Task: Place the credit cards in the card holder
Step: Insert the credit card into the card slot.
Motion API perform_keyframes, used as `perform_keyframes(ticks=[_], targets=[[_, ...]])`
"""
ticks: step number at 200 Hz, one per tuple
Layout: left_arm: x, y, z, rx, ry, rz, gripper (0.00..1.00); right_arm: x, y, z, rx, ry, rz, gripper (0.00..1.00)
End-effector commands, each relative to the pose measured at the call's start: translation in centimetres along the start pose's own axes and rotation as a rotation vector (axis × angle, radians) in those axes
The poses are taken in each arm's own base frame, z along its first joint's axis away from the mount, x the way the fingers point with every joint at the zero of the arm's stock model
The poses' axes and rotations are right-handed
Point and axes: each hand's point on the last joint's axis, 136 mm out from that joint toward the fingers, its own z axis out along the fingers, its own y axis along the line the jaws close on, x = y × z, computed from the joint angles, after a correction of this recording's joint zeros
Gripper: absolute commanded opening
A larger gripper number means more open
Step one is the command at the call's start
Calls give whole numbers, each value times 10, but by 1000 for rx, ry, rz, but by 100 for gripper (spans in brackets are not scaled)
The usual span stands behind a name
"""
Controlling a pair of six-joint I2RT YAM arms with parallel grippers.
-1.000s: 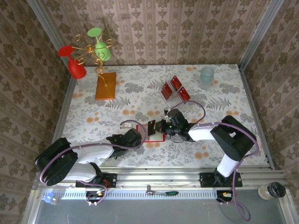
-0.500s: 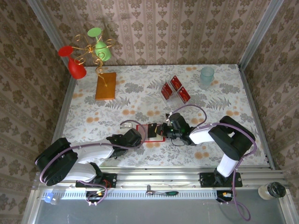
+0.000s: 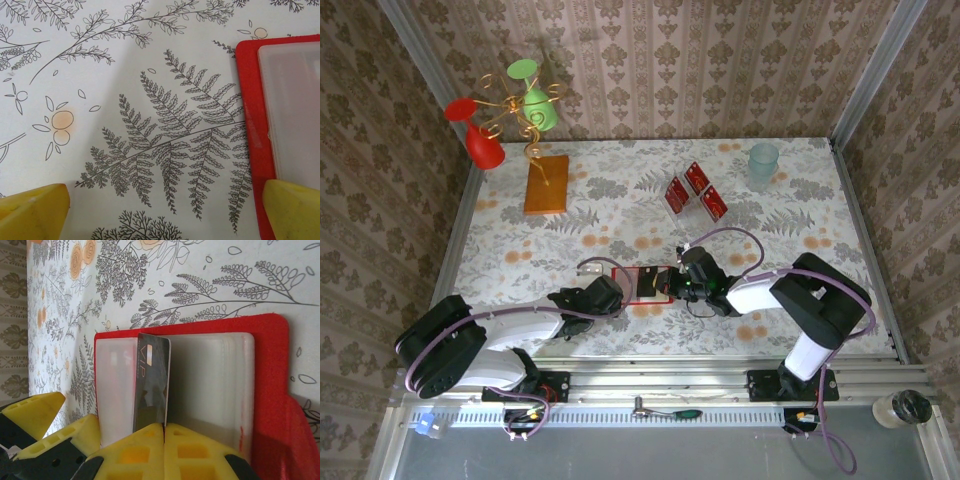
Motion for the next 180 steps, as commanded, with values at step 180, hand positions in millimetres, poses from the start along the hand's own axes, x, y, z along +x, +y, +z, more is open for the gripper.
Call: perform_keyframes(ticks=[180], targets=[[-3,4,-5,-19,-19,-7,100,25,-13,2,85,141,-9,0]])
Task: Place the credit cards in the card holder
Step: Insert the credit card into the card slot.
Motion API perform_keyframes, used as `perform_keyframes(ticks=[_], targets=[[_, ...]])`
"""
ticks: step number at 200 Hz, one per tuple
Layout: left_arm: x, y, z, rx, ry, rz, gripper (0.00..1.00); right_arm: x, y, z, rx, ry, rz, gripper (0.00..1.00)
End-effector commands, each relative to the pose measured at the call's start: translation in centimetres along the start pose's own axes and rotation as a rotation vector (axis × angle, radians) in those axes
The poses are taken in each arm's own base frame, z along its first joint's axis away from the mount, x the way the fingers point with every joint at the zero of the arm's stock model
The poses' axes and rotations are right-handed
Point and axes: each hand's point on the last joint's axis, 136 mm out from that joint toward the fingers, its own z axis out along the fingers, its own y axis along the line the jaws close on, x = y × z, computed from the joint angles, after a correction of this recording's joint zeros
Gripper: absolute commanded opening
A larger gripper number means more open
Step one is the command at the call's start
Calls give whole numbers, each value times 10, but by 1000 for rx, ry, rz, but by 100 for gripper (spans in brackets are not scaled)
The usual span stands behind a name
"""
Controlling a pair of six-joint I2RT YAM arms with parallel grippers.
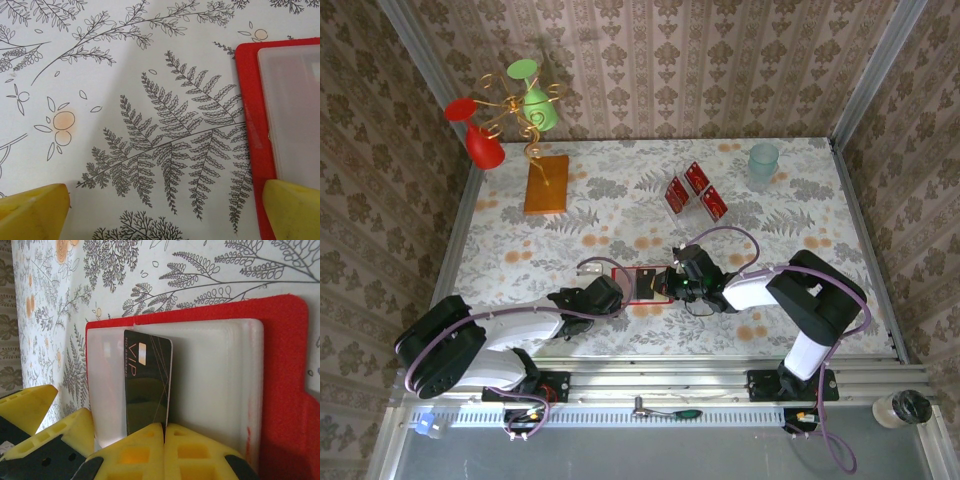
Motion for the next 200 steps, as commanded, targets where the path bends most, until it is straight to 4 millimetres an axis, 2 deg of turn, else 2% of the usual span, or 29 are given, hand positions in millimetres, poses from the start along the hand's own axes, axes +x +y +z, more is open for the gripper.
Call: perform_keyframes(ticks=[1,67,178,200], targets=[[-2,4,-4,-17,-15,-6,100,16,-13,-3,70,70,-15,0],[-3,4,-4,-17,-18,-9,100,20,-16,-3,90,104,-27,0],[-4,3,-4,-13,-20,-7,100,26,-5,19,75,198,-31,0],[-2,4,-4,-13,-20,-10,100,23,-4,10,108,204,-70,29]])
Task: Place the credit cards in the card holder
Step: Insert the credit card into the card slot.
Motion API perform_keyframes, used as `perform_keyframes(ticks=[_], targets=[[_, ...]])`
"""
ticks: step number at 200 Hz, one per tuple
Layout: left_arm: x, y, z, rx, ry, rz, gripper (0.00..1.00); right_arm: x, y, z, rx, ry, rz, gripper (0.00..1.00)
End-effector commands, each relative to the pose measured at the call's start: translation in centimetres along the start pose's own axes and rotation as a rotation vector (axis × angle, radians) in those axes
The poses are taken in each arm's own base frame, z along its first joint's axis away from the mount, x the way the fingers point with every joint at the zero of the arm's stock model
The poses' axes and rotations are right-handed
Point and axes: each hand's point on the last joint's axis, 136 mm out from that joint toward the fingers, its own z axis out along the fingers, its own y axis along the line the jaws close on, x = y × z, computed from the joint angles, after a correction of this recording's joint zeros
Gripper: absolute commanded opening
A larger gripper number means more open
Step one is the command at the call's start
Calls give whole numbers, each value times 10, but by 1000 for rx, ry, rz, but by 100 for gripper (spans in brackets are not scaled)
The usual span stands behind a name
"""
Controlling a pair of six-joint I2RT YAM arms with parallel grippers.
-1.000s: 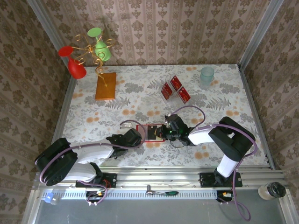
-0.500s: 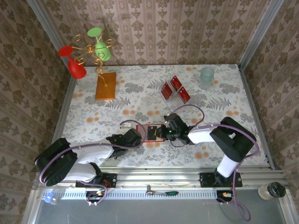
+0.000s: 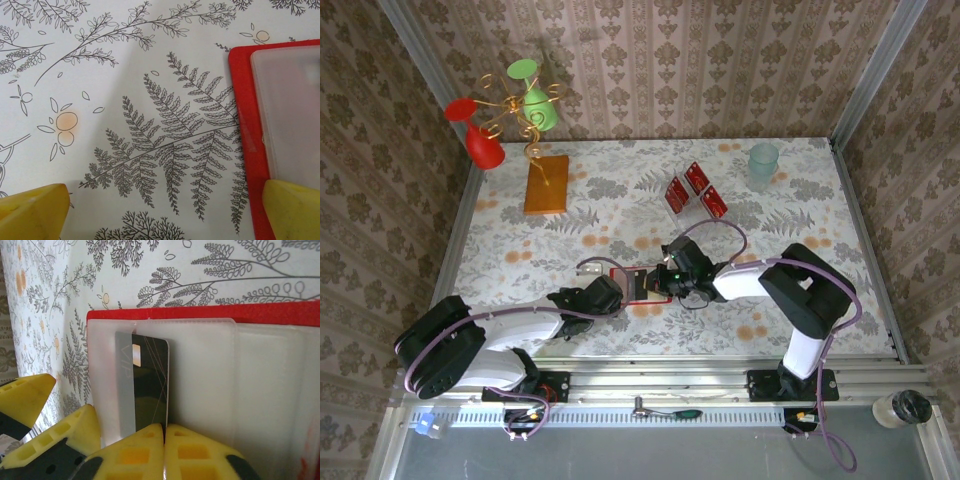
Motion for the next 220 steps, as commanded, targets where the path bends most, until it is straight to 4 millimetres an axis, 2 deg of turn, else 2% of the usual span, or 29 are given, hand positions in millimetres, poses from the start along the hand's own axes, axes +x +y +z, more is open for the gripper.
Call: perform_keyframes(ticks=[1,19,46,54,70,88,105,148,220], targets=[[-2,3,-3,-11,-17,-11,100,20,-18,-2,103,90,-34,30],[-1,4,-4,-9,-18,-14,100,11,-16,-16,146,73,-78,40],[1,6,-4,-12,-19,-18,100,-3,-15,-35,205,39,-133,41],[1,6,-4,-13,-20,-17,100,-6,-13,-38,220,35,-153,40],[1,7,-4,-15,-20,-19,100,-8,-12,-39,236,43,-180,26],[2,7,-4,-14,-21,-20,100,-9,-6,-36,221,63,-198,12],[2,7,-4,-14,-21,-21,100,-10,0,-30,206,78,-202,6],[2,7,-3,-14,-19,-20,100,-7,8,-15,197,105,-214,2],[1,4,-4,1,-24,-23,100,2,6,15,212,172,-210,1]])
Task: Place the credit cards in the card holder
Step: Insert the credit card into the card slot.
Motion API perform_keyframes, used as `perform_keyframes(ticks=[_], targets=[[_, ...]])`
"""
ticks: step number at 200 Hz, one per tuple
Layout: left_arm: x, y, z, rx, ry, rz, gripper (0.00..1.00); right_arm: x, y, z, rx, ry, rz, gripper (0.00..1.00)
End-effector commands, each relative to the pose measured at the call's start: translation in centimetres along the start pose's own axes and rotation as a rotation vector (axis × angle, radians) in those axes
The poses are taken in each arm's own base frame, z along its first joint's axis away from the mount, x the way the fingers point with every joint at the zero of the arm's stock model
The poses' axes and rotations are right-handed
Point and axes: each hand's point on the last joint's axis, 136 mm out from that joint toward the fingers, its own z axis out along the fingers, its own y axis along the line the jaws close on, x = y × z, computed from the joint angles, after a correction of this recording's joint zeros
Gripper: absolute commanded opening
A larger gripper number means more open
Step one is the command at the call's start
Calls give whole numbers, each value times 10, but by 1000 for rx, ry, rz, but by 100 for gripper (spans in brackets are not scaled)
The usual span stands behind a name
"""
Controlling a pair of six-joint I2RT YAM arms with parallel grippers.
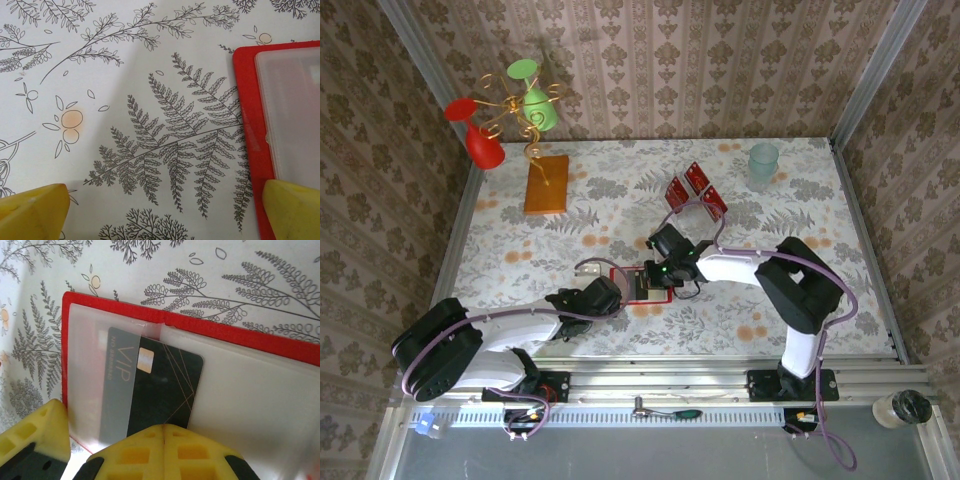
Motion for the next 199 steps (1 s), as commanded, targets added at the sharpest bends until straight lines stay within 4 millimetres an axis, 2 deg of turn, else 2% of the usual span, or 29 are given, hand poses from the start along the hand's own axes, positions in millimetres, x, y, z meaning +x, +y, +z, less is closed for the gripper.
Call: perform_keyframes(ticks=[1,36,74,121,150,199], targets=[[1,2,-2,-1,-12,-9,100,5,8,10,-7,48,-13,1],[-1,1,-2,3,-17,-7,100,6,19,22,-12,76,-22,0],[-6,15,-3,-15,-23,-33,100,7,24,27,-15,84,-21,0],[-4,23,-2,-24,-14,-49,100,-4,30,4,-11,30,-37,2],[2,23,2,-31,2,-51,100,-12,27,-9,16,-3,-48,3],[4,24,5,-37,8,-59,100,-13,19,-6,59,6,-66,2]])
